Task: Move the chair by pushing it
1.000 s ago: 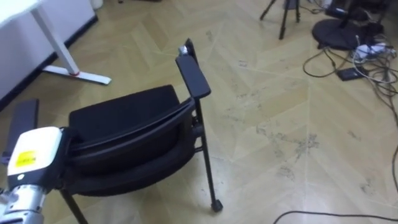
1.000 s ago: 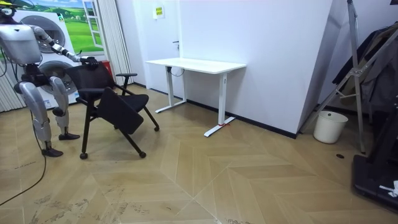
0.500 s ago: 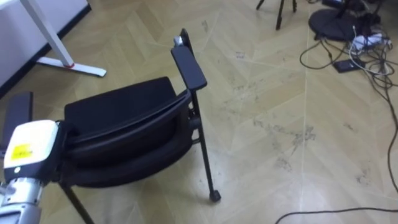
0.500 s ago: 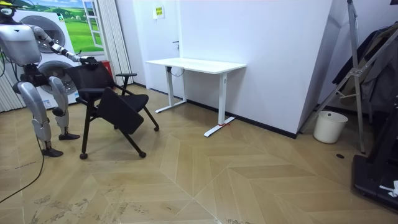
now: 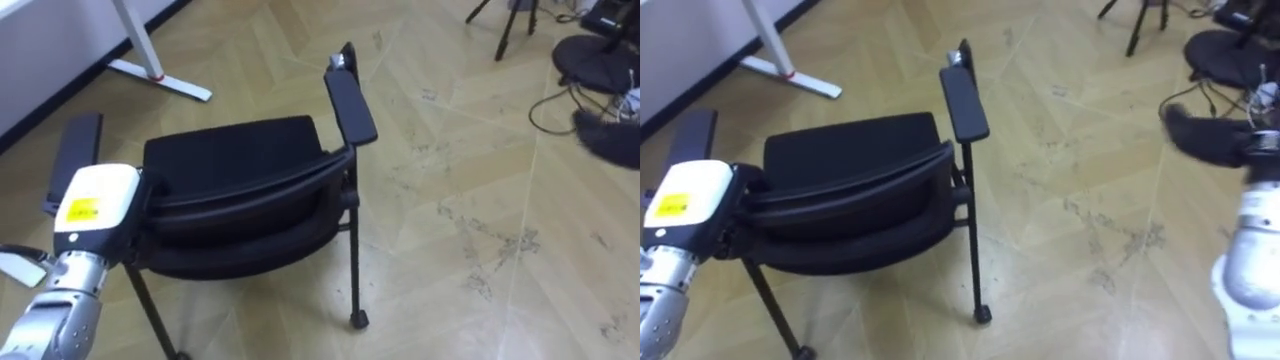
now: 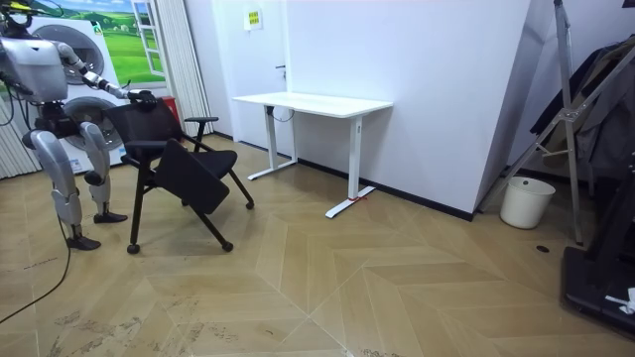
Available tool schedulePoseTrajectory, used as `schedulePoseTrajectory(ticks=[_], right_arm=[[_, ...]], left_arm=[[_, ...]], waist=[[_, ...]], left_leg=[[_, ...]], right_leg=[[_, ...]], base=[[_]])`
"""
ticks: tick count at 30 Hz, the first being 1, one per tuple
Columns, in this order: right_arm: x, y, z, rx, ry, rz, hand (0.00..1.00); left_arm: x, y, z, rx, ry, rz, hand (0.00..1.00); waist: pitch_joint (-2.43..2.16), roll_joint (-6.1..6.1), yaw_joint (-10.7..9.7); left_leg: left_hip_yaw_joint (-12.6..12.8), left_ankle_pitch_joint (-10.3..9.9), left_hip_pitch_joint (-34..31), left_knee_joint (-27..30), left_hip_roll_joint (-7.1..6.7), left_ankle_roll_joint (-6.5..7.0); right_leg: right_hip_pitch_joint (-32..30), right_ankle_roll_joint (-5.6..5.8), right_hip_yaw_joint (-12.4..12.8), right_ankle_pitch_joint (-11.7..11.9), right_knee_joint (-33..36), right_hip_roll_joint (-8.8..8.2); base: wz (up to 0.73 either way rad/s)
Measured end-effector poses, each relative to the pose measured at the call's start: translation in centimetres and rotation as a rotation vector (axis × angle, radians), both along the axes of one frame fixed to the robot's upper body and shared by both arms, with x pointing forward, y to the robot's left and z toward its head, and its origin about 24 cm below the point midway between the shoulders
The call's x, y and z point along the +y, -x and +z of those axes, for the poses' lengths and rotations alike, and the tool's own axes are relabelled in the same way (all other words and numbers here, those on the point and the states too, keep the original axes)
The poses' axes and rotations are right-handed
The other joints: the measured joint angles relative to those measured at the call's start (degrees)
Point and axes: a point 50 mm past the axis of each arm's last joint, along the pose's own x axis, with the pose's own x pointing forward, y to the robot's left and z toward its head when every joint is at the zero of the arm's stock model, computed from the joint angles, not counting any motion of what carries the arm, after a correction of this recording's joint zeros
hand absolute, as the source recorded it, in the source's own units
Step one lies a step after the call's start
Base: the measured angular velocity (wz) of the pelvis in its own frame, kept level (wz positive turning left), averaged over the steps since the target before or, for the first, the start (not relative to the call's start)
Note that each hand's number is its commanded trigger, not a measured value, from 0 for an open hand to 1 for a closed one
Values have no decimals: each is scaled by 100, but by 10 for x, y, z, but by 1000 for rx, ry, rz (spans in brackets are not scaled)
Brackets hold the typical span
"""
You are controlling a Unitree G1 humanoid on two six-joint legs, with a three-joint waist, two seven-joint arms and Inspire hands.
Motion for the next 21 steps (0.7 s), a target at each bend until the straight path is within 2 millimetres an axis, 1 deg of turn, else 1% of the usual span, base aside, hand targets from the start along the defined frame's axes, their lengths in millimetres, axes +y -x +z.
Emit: schedulePoseTrajectory(ticks=[6, 10, 12, 15, 17, 21], right_arm=[[18, -7, -8, 106, 69, 123, 0], [25, -9, -12, 161, 109, 182, 0], [30, -9, -15, 187, 125, 219, 0], [39, -10, -23, 233, 132, 276, 0], [46, -10, -27, 267, 142, 318, 0], [49, -10, -32, 305, 164, 345, 0]], left_arm=[[-3, -2, 0, -1, -8, -12, 100], [-4, -6, 3, -11, -12, -25, 100], [-6, -8, 3, -10, -15, -39, 100], [-10, -9, 4, -11, -9, -70, 100], [-13, -10, 4, -15, -5, -86, 100], [-18, -14, 5, -16, -3, -111, 100]], waist=[[-1, -24, 44], [11, -93, 116], [12, -101, 118], [13, -139, 158], [23, -170, 190], [24, -179, 251]], left_leg=[[-41, 0, 18, -6, 2, 0], [-84, 0, 19, -17, 1, 0], [-98, 0, 15, -17, 6, 0], [-104, 0, 11, -17, 4, 0], [-111, 0, 2, -17, 6, 0], [-174, 0, -16, -16, 10, 0]], right_leg=[[60, 0, -48, 0, 0, -8], [68, -6, -64, 4, -21, -8], [104, -14, -92, 39, -94, -7], [106, -11, -99, 43, -101, -10], [107, -11, -115, 43, -110, -9], [166, -9, -185, 65, -199, -15]], base=[[2], [0], [3], [0], [4], [8]])
